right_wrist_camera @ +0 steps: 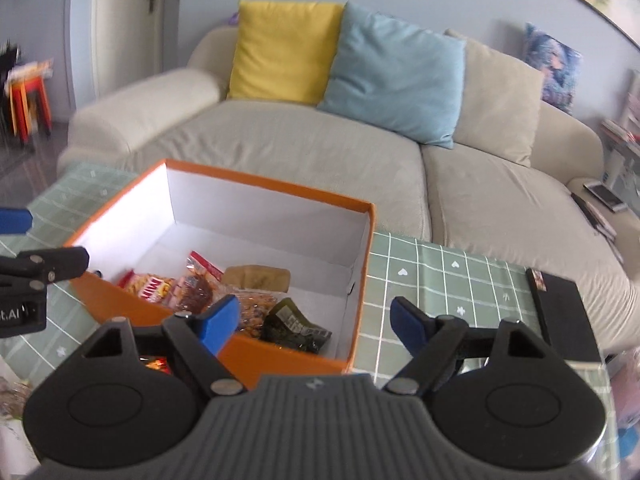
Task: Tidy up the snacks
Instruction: 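Move the left tool to the nut packet while the right tool approaches the white gluten strip packet, then close the left tool on the nut packet while the right tool grips the gluten strip packet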
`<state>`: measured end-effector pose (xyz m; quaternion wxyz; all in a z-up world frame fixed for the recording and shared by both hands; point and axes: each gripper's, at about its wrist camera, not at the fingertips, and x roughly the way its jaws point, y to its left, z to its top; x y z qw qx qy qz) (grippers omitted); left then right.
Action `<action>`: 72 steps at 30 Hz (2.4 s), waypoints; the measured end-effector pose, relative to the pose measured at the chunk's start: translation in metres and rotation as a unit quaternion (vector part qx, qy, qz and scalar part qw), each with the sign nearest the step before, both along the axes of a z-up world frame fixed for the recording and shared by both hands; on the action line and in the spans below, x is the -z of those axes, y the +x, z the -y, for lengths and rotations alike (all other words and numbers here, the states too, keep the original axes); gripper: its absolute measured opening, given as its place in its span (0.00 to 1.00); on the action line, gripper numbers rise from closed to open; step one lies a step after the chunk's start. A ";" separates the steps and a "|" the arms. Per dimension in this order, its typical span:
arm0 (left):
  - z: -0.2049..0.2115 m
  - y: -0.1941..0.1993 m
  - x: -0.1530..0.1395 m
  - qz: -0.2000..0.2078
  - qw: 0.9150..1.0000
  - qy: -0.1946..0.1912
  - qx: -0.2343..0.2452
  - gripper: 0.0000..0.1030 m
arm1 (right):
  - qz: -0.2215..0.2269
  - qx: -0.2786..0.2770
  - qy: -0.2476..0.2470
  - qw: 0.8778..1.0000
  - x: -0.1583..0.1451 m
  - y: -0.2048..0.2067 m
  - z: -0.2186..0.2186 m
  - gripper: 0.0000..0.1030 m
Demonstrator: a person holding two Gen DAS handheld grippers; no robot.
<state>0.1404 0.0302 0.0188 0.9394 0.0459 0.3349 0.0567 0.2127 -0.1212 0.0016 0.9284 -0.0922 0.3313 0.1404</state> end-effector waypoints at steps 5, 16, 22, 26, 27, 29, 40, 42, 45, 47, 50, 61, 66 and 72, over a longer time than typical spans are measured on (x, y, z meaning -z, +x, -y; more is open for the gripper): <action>0.001 -0.027 0.007 -0.007 1.000 -0.010 0.010 0.79 | -0.006 0.016 0.053 0.998 0.009 -0.037 0.013 0.78; -0.015 -0.066 0.050 -0.113 0.992 -0.058 0.014 0.79 | -0.073 0.026 0.073 0.994 0.045 -0.094 0.011 0.78; -0.026 -0.085 0.072 -0.170 0.984 -0.046 0.017 0.79 | -0.115 0.001 0.054 0.992 0.075 -0.111 0.006 0.77; -0.036 -0.093 0.082 -0.186 0.981 -0.052 -0.003 0.77 | -0.129 -0.026 0.038 0.991 0.089 -0.116 -0.005 0.77; -0.039 -0.099 0.084 -0.186 0.981 -0.053 -0.006 0.77 | -0.133 -0.032 0.035 0.990 0.092 -0.118 -0.007 0.77; -0.044 -0.106 0.088 -0.181 0.982 -0.061 -0.012 0.77 | -0.138 -0.044 0.030 0.989 0.098 -0.121 -0.012 0.77; -0.070 -0.112 0.100 -0.202 0.975 -0.075 -0.057 0.77 | -0.160 -0.114 0.035 0.980 0.107 -0.132 -0.032 0.78; -0.076 -0.109 0.101 -0.204 0.974 -0.075 -0.063 0.77 | -0.166 -0.133 0.025 0.977 0.112 -0.134 -0.039 0.78; -0.079 -0.102 0.099 -0.196 0.978 -0.041 -0.061 0.78 | -0.163 -0.161 0.001 0.973 0.119 -0.138 -0.051 0.82; -0.076 -0.096 0.096 -0.196 0.980 0.003 -0.036 0.79 | -0.151 -0.178 -0.018 0.972 0.121 -0.141 -0.059 0.85; -0.073 -0.084 0.099 -0.217 0.974 0.058 0.022 0.80 | -0.140 -0.198 -0.031 0.970 0.124 -0.142 -0.065 0.88; -0.076 -0.060 0.129 -0.260 0.952 0.128 0.095 0.80 | -0.135 -0.216 -0.049 0.966 0.139 -0.138 -0.072 0.90; -0.084 -0.054 0.136 -0.267 0.954 0.112 0.076 0.79 | -0.148 -0.175 -0.024 0.973 0.142 -0.122 -0.068 0.91; -0.082 -0.054 0.133 -0.253 0.963 0.064 0.065 0.66 | -0.154 -0.145 -0.015 0.977 0.140 -0.114 -0.062 0.81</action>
